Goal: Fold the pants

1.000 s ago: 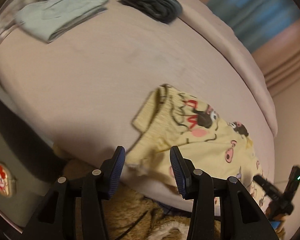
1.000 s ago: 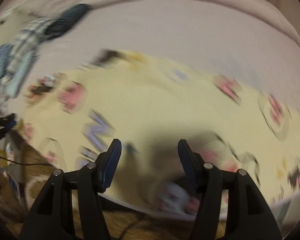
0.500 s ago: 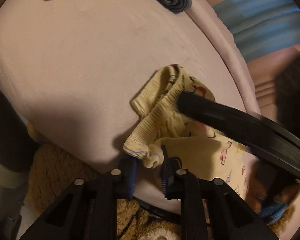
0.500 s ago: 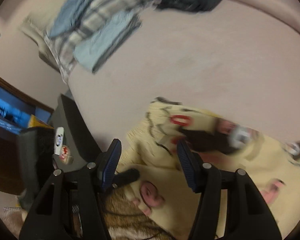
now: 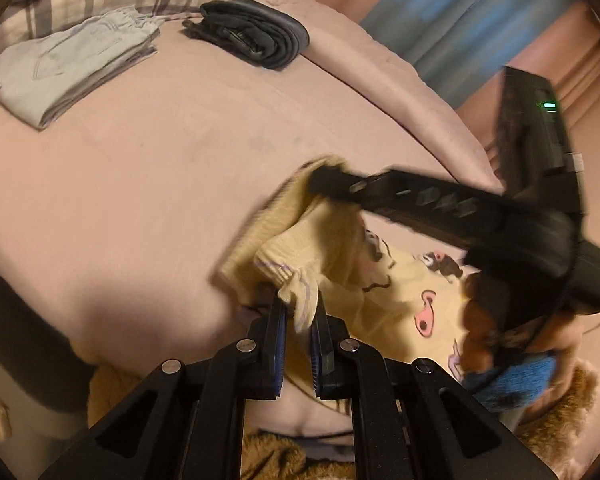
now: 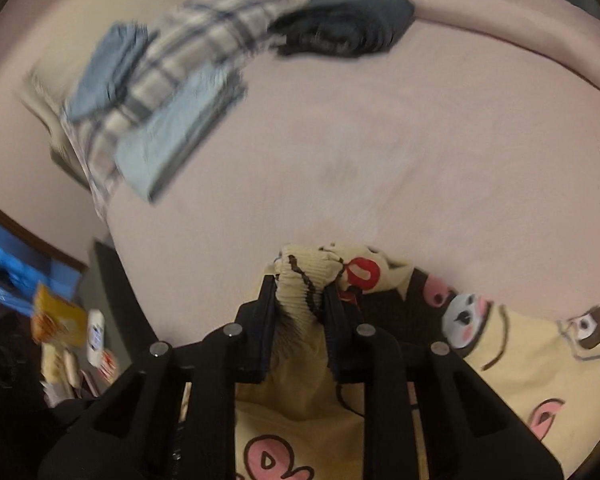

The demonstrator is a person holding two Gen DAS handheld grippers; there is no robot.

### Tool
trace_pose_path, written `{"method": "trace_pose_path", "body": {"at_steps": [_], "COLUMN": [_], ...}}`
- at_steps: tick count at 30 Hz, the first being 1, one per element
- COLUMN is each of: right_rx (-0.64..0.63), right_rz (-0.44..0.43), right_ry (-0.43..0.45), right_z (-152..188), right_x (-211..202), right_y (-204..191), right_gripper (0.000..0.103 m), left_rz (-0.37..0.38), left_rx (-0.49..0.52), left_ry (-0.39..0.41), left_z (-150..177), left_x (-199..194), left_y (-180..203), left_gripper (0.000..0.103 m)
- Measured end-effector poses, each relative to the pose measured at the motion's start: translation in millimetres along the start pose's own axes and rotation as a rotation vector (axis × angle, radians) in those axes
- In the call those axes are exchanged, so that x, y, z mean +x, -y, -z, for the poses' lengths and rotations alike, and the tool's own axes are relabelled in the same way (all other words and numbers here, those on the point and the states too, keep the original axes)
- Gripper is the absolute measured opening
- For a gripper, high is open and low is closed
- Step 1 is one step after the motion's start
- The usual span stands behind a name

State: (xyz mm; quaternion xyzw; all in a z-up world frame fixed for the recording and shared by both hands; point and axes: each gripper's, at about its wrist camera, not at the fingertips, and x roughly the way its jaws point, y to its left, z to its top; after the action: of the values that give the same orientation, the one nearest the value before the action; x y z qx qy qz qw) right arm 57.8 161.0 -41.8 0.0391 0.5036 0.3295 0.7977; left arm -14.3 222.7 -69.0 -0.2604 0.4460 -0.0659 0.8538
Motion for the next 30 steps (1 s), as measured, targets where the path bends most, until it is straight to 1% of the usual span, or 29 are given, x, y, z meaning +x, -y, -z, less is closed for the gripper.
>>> {"method": "trace_pose_path", "body": {"at_steps": [2,4,5,6,7,9,10,11,12,13,14,15,16,18,21,22,24,25,27,28,30], "right_rx": [0.005,0.013,0.020,0.025,0.031,0.052,0.062,0.069,0.072,0.071,0.067,0.056,0.035,0.007,-0.001,0.001,0.012,0.033,0.078,0.120,0.171], "right_rz": [-0.002,0.000,-0.005,-0.010,0.005,0.039,0.028,0.006,-0.018,-0.042,-0.047,-0.046,-0.033,-0.025,-0.002,0.014,0.071,0.120,0.186,0.238,0.284], "right_ry": [0.022,0.012,-0.010,-0.054,-0.101,-0.139,-0.143,-0.130,-0.122,-0.126,-0.128,-0.125,-0.105,-0.066,-0.012,0.011,0.035,0.044,0.040,0.038,0.016], "right_z": [-10.9,-18.3,-19.6,-20.4,-20.4,-17.9,-16.8,-16.7,-17.3,-18.6,-19.1,-19.2,-19.5,-17.7,-9.3,-3.5,11.7,23.4,41.3,55.7,76.9], "right_x": [-0.8,12.6,22.4,37.7,54.3,72.9,77.7,77.9,75.9,72.2,68.5,62.6,50.1,29.3,-10.7,-24.8,-48.3,-60.5,-73.7,-81.7,-89.2], "right_y": [0.1,2.0,4.0,6.4,8.8,18.6,22.2,23.9,23.9,22.0,20.6,18.7,16.6,15.1,28.1,35.8,56.5,71.9,97.2,115.3,138.2], "right_gripper": [0.022,0.023,0.023,0.025,0.027,0.028,0.032,0.035,0.042,0.050,0.053,0.057,0.057,0.060,0.062,0.062,0.062,0.062,0.062,0.062,0.064], "left_rz": [-0.019,-0.015,-0.017,-0.020,-0.014,-0.012,-0.019,-0.017,-0.007,0.000,0.008,0.015,0.014,-0.006,-0.045,-0.070,-0.106,-0.107,-0.069,-0.057,-0.045], "left_rx": [-0.017,-0.069,-0.105,-0.118,-0.126,-0.093,-0.081,-0.079,-0.087,-0.097,-0.110,-0.125,-0.137,-0.144,-0.121,-0.106,-0.069,-0.052,-0.002,0.022,0.072], "left_ry": [-0.004,-0.047,-0.087,-0.104,-0.105,-0.082,-0.084,-0.085,-0.090,-0.096,-0.102,-0.106,-0.108,-0.094,-0.055,-0.031,0.014,0.031,0.054,0.047,0.023], "left_z": [-5.8,-7.5,-7.7,-5.0,-3.3,-0.9,-0.1,0.9,1.8,3.1,3.7,3.3,3.3,2.5,-3.4,-8.8,-21.6,-30.6,-42.0,-46.3,-57.2], "left_x": [11.5,29.0,39.9,44.7,47.3,43.8,43.1,41.8,40.1,37.5,34.2,30.6,25.1,11.2,-7.2,-13.8,-20.3,-15.9,-10.7,-4.4,21.4], "left_y": [-8.3,-21.4,-28.8,-32.5,-33.8,-29.5,-28.6,-29.0,-31.2,-33.5,-35.7,-37.5,-39.0,-39.6,-34.4,-30.5,-21.2,-17.2,-0.4,8.0,28.8], "left_gripper": [0.010,0.010,0.010,0.010,0.010,0.010,0.012,0.013,0.014,0.016,0.018,0.024,0.030,0.036,0.039,0.040,0.041,0.043,0.048,0.048,0.048]}}
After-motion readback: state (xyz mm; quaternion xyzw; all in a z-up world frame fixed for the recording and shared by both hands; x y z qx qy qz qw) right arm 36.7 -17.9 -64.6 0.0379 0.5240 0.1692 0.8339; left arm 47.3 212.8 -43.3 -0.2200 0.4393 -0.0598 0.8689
